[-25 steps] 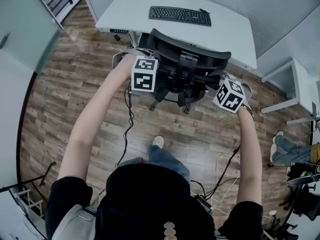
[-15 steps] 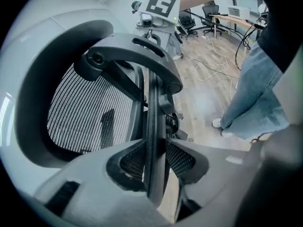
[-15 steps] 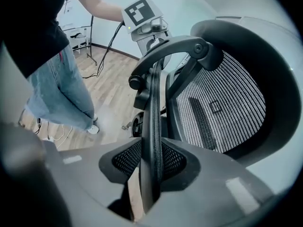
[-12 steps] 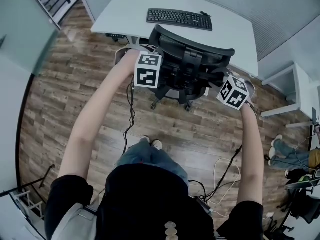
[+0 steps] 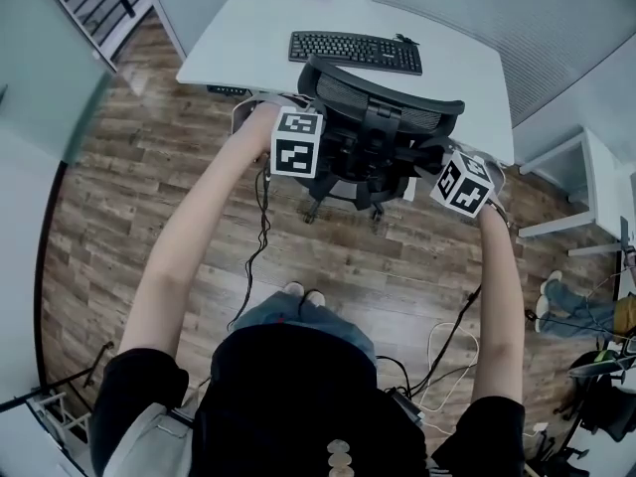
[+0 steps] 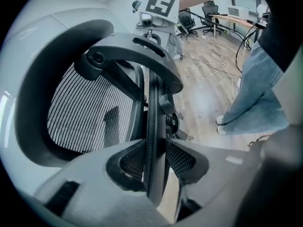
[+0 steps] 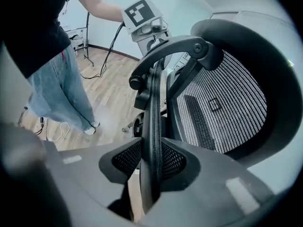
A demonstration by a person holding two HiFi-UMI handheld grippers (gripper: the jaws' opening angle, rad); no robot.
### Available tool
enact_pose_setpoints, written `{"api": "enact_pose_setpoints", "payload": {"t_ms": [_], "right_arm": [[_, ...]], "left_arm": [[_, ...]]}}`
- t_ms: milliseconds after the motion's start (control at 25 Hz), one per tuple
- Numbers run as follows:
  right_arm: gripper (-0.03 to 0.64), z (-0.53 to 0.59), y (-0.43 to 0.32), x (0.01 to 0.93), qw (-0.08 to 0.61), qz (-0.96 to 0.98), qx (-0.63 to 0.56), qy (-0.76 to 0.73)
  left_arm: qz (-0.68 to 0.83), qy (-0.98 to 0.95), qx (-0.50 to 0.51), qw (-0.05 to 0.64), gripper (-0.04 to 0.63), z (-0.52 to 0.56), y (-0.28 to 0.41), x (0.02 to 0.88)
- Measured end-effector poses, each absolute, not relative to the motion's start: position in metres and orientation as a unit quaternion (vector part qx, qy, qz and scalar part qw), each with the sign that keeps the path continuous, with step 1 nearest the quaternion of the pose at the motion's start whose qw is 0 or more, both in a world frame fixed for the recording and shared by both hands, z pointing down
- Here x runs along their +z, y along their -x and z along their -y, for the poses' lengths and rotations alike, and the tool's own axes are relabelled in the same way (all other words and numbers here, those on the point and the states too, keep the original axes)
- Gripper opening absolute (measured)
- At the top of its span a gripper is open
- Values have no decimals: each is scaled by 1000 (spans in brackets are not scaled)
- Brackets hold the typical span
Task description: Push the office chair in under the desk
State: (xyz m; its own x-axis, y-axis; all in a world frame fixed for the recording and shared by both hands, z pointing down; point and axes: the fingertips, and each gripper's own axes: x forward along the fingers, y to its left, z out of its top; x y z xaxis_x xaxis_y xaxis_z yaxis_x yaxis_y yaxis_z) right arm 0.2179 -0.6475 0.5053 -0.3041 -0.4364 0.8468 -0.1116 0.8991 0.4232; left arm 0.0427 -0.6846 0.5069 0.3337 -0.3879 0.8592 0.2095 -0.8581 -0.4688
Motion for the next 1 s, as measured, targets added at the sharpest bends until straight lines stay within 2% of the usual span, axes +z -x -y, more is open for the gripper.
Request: {"api": "enact_pose_setpoints", "payload": {"t_ms": [360,520,600,640,760,840,1000], "right_arm": [[132,652,-214,504,547,803,-147,-184],[149,653,-213,503,536,802,-157,-212],[186,653,-211,501,520,807,-158,-231],[205,652,-211,498,511,810,-158,-242],[207,646,-207,483,472,823,-152,-277],[207,639,-207,473,441,832,-143,-304],[206,626,-211,449,339,856,-103,-377]], "left_arm": [[-55,773,-571,272,133,690,-39,507],[-81,771,-556,300,152,691,-40,505],[-106,774,-538,318,161,692,-40,503],[-122,777,-527,323,167,692,-39,502],[-173,787,-493,327,181,693,-33,494],[-204,793,-468,332,167,690,-28,487],[-265,811,-410,323,141,681,-19,470]]}}
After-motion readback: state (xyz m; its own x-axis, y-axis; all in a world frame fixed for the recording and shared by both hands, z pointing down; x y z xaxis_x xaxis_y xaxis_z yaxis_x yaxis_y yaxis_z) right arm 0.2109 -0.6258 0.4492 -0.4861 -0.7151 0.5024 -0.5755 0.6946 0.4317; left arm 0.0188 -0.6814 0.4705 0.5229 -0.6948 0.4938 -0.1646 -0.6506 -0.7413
